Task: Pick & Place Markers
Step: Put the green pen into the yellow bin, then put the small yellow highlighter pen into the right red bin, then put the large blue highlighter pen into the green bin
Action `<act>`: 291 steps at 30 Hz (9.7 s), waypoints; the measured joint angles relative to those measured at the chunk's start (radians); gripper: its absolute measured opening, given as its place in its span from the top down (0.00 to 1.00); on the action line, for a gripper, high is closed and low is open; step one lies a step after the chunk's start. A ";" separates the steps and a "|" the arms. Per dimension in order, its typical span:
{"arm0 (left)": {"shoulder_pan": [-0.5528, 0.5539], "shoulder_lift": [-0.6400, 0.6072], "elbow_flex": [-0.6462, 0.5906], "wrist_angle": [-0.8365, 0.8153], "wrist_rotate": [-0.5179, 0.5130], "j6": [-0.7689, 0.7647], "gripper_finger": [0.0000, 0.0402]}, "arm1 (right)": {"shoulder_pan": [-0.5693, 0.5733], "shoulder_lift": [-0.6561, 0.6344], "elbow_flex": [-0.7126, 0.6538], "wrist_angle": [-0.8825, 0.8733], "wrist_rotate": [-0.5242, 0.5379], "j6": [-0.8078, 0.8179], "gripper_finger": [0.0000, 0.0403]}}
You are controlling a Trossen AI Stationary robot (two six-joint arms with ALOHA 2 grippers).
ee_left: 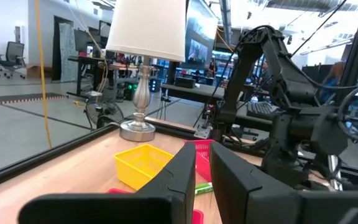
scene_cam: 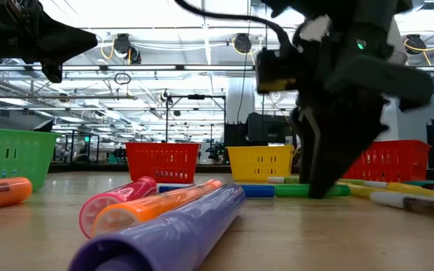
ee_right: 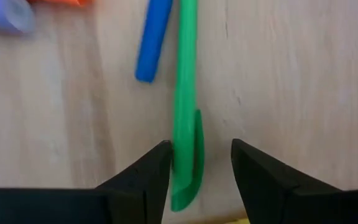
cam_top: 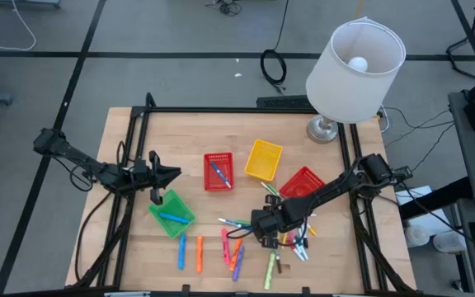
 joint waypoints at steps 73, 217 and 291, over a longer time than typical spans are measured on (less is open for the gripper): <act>0.000 0.000 0.000 -0.006 -0.010 0.032 0.86 | -0.387 -0.411 -0.636 0.848 0.338 0.270 0.92; 0.000 0.000 0.000 -0.163 -0.071 -0.046 0.86 | 0.185 -0.507 -0.010 -0.784 0.425 -0.151 0.94; 0.000 0.000 0.000 -0.187 -0.071 -0.013 0.86 | 0.236 -1.475 -0.994 0.851 0.053 -0.721 1.00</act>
